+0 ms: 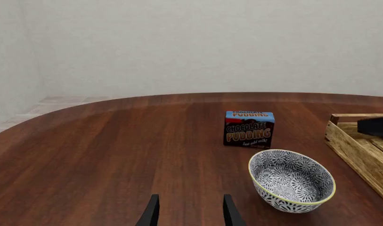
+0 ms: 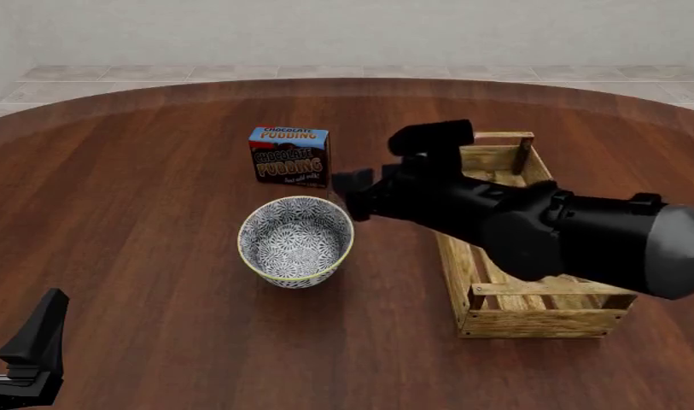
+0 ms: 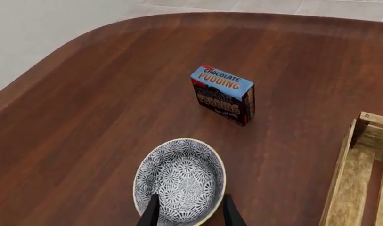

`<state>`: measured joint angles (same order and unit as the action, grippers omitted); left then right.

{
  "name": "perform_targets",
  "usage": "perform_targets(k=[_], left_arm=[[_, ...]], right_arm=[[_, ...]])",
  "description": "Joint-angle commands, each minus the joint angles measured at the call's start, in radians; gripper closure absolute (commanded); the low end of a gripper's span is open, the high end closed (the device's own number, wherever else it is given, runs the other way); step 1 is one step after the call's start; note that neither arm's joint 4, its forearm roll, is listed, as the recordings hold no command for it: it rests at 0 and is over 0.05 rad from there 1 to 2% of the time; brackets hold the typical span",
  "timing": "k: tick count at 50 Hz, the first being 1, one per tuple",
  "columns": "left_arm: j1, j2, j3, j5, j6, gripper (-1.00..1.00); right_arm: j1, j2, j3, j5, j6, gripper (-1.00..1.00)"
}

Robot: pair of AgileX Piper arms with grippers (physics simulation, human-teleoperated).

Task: Pick up the bowl on the left and put it in the tray.

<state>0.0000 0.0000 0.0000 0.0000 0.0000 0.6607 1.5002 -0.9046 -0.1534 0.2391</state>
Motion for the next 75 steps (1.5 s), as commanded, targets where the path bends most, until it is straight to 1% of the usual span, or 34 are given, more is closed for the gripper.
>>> perform_targets(k=[1, 21, 23, 31, 32, 36, 48, 54, 75], left_arm=[[0.0, 0.0, 0.0, 0.0, 0.0, -1.0], [0.0, 0.0, 0.0, 0.0, 0.0, -1.0], [0.0, 0.0, 0.0, 0.0, 0.0, -1.0], [0.0, 0.0, 0.0, 0.0, 0.0, -1.0], [0.0, 0.0, 0.0, 0.0, 0.0, -1.0], [0.0, 0.0, 0.0, 0.0, 0.0, -1.0], [0.0, 0.0, 0.0, 0.0, 0.0, -1.0], [0.0, 0.0, 0.0, 0.0, 0.0, -1.0], [0.0, 0.0, 0.0, 0.0, 0.0, -1.0]], right_arm=[[-0.011, 0.047, -0.015, -0.02, 0.004, -1.0], [-0.021, 0.1, -0.029, -0.044, 0.004, -1.0], [-0.025, 0.111, -0.03, -0.05, -0.005, -1.0], [-0.026, 0.127, -0.038, -0.054, -0.004, -1.0], [-0.025, 0.132, -0.039, -0.056, -0.012, -1.0], [-0.025, 0.14, -0.041, -0.058, -0.014, -1.0], [-0.032, 0.177, -0.059, -0.066, -0.011, -1.0], [-0.04, 0.217, -0.069, -0.08, -0.016, -1.0], [-0.044, 0.27, -0.094, -0.089, -0.017, -1.0]])
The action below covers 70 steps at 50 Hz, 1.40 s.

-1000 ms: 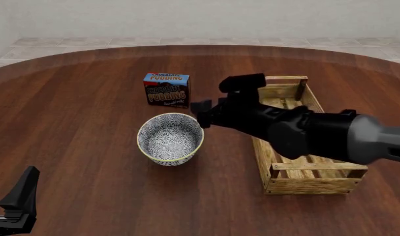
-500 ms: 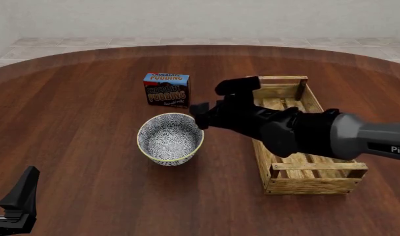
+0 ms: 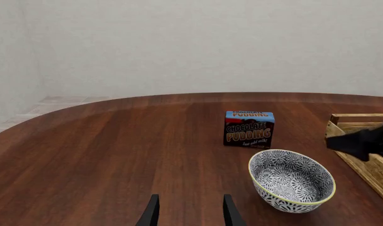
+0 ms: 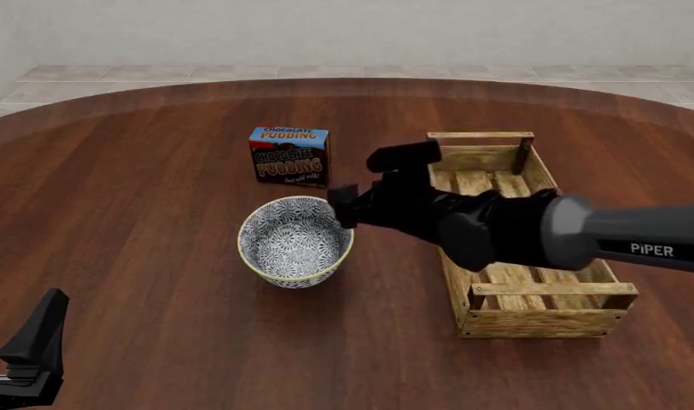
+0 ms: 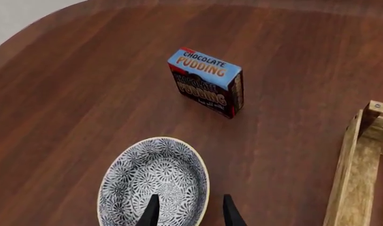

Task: Pick up the bowl on the left and put it in the tray.

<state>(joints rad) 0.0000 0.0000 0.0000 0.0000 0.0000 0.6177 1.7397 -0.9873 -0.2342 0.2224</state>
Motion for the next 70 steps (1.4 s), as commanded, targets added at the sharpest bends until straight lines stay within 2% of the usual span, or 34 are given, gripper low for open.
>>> perform_targets(k=[1, 49, 70], left_arm=[[0.0, 0.0, 0.0, 0.0, 0.0, -1.0], [0.0, 0.0, 0.0, 0.0, 0.0, -1.0], [0.0, 0.0, 0.0, 0.0, 0.0, -1.0]], right_arm=[[-0.001, 0.031, -0.011, -0.009, -0.001, -1.0], [0.005, 0.132, -0.088, 0.005, -0.002, -1.0], [-0.004, 0.151, -0.073, -0.032, 0.046, -1.0]])
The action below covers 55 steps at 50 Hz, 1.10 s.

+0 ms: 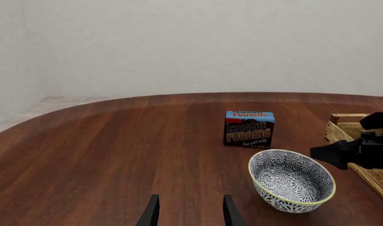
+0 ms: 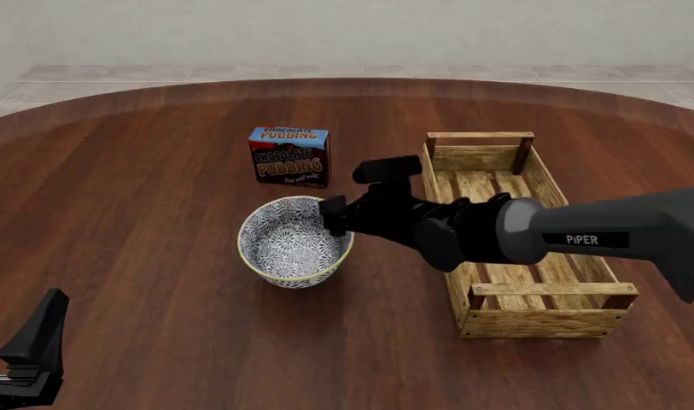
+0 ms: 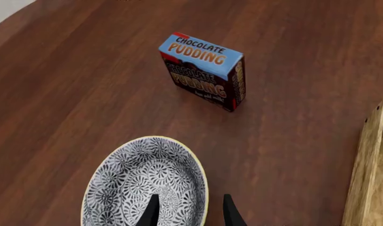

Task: Pick up the bowl on the left and put it in the tray.

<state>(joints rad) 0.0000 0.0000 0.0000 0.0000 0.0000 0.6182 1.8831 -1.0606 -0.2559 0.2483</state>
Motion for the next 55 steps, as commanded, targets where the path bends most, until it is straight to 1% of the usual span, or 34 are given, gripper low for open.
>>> perform_targets(k=[1, 6, 23, 49, 55], left_arm=[[0.0, 0.0, 0.0, 0.0, 0.0, -1.0], [0.0, 0.0, 0.0, 0.0, 0.0, -1.0], [0.0, 0.0, 0.0, 0.0, 0.0, -1.0], [0.0, 0.0, 0.0, 0.0, 0.0, -1.0], [0.0, 0.0, 0.0, 0.0, 0.0, -1.0]], right_arm=[[-0.004, 0.008, 0.002, -0.011, 0.024, -1.0], [-0.001, 0.006, 0.011, -0.02, 0.035, -1.0], [-0.007, 0.034, 0.003, -0.034, 0.04, -1.0], [-0.009, 0.066, -0.035, -0.01, 0.008, -1.0], [-0.008, 0.084, -0.042, -0.012, 0.009, -1.0]])
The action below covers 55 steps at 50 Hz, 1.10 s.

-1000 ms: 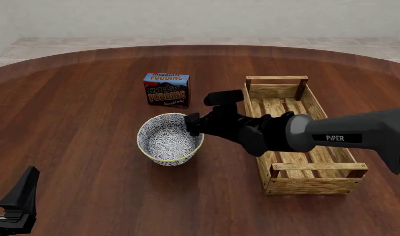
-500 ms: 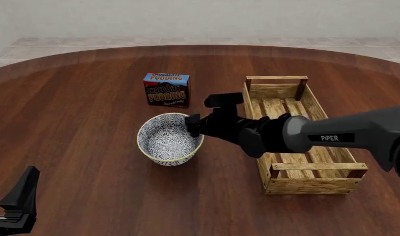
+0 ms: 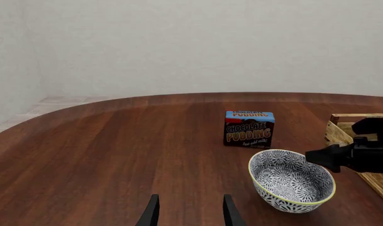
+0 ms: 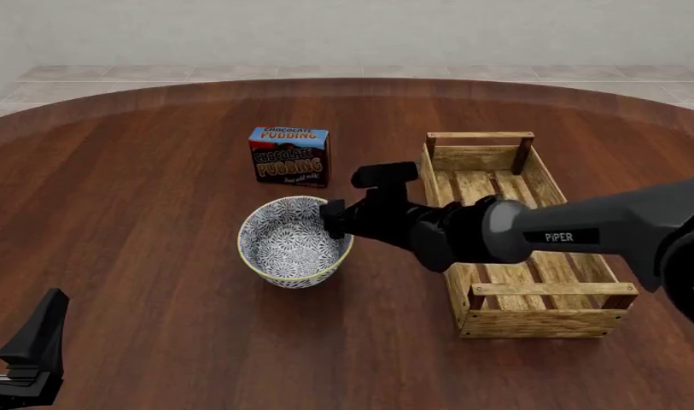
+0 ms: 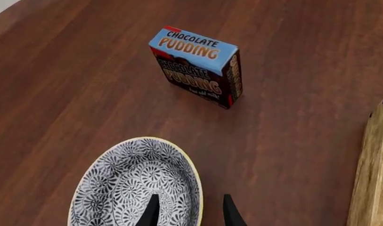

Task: Pick up the bowl on the left and put it in the tray.

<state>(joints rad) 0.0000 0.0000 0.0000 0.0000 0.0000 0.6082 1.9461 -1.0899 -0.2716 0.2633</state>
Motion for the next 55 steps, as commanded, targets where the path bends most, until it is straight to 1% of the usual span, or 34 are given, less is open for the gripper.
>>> perform_targets(k=[1, 11, 26, 55], left_arm=[[0.0, 0.0, 0.0, 0.0, 0.0, -1.0], [0.0, 0.0, 0.0, 0.0, 0.0, -1.0], [0.0, 0.0, 0.0, 0.0, 0.0, -1.0], [0.0, 0.0, 0.0, 0.0, 0.0, -1.0]], right_arm=[[0.003, 0.024, -0.014, 0.003, -0.008, -1.0], [0.007, 0.038, -0.03, 0.009, -0.004, -1.0], [0.003, 0.073, -0.041, -0.006, 0.009, -1.0], [0.009, 0.115, -0.072, -0.011, 0.015, -1.0]])
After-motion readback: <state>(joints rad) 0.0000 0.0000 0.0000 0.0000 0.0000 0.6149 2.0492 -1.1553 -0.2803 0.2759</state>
